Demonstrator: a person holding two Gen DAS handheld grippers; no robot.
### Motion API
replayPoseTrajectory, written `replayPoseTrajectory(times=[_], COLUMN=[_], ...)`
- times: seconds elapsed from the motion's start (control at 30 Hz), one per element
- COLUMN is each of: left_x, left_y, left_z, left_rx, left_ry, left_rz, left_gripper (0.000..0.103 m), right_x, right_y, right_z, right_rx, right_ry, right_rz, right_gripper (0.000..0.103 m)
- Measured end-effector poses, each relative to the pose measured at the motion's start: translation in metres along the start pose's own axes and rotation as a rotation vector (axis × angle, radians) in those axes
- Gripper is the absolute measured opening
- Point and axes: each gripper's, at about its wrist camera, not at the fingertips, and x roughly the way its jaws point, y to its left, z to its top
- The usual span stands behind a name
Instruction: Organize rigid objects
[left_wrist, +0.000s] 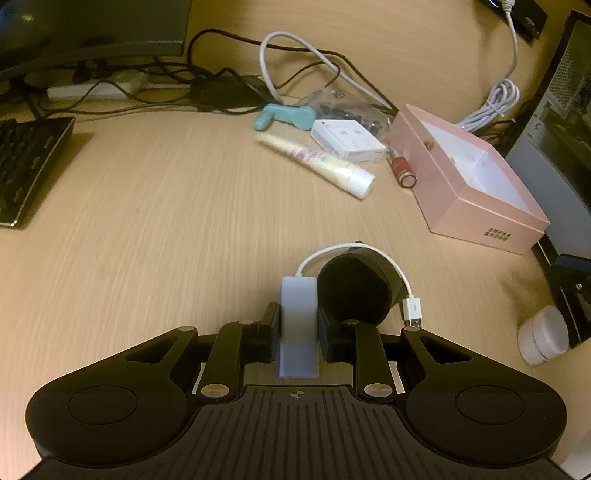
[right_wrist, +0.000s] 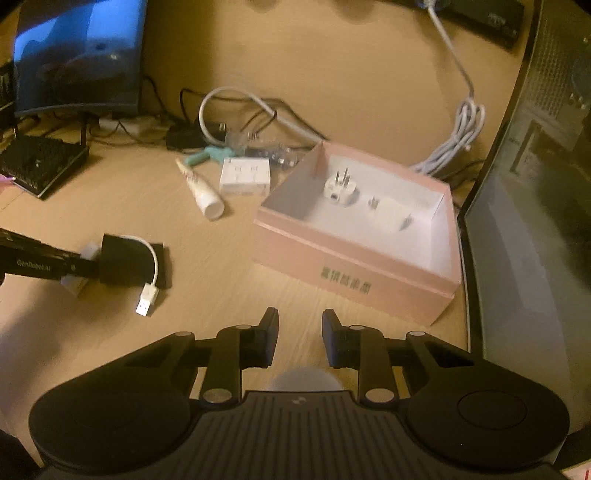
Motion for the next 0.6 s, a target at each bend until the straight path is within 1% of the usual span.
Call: replayPoseTrajectory(times=[0.03, 0.07, 0.1, 0.13, 0.17, 0.27, 0.33, 0.43, 0.5, 0.6], left_x=[0.0, 0.0, 0.0, 0.0, 0.0, 0.0, 0.0, 0.001, 0.001, 0.001], left_y=[0.0, -0.001, -0.001, 0.0, 0.0, -0.001, -0.001, -0.002, -0.002, -0.002], left_z=[0.0, -0.001, -0.001, -0.001, -0.001, 0.0, 0.0, 0.001, 0.001, 0.0], left_rx=[0.002, 0.002, 0.002, 0.002, 0.0, 0.003, 0.007, 0.019, 0.024, 0.02], left_ry=[-0.001, -0.002, -0.003, -0.003, -0.002, 0.003, 0.004, 0.005, 0.007, 0.004], left_rz=[0.001, 0.001, 0.0, -0.001, -0.002, -0.001, 0.002, 0.006, 0.007, 0.005], left_gripper=[0.025, 0.025, 0.025, 0.025, 0.025, 0.025, 0.025, 0.025, 0.025, 0.025], right_x=[-0.002, -0.003, -0.004, -0.005, -0.005, -0.001, -0.004, -0.01, -0.009, -0.011], right_y=[-0.003, -0.005, -0.007, -0.008, -0.009, -0.008, -0.005, 0.004, 0.009, 0.008], right_z=[-0.002, -0.006, -0.01, -0.016, -0.022, -0.041, -0.053, -0.066, -0.071, -0.085], right_rx=[0.006, 0.008, 0.008, 0.009, 0.01, 0.021, 0.041, 0.026, 0.021, 0.06], right_ry=[-0.01, -0.011, -0.012, -0.018, -0.022, 0.013, 0.011, -0.005, 0.005, 0.02], right_rz=[0.006, 0.009, 0.008, 0.005, 0.002, -0.014, -0.012, -0.008, -0.017, -0.032], right_gripper=[0.031, 0.045, 0.062, 0.067, 0.07, 0.07, 0.07, 0.07, 0.07, 0.07])
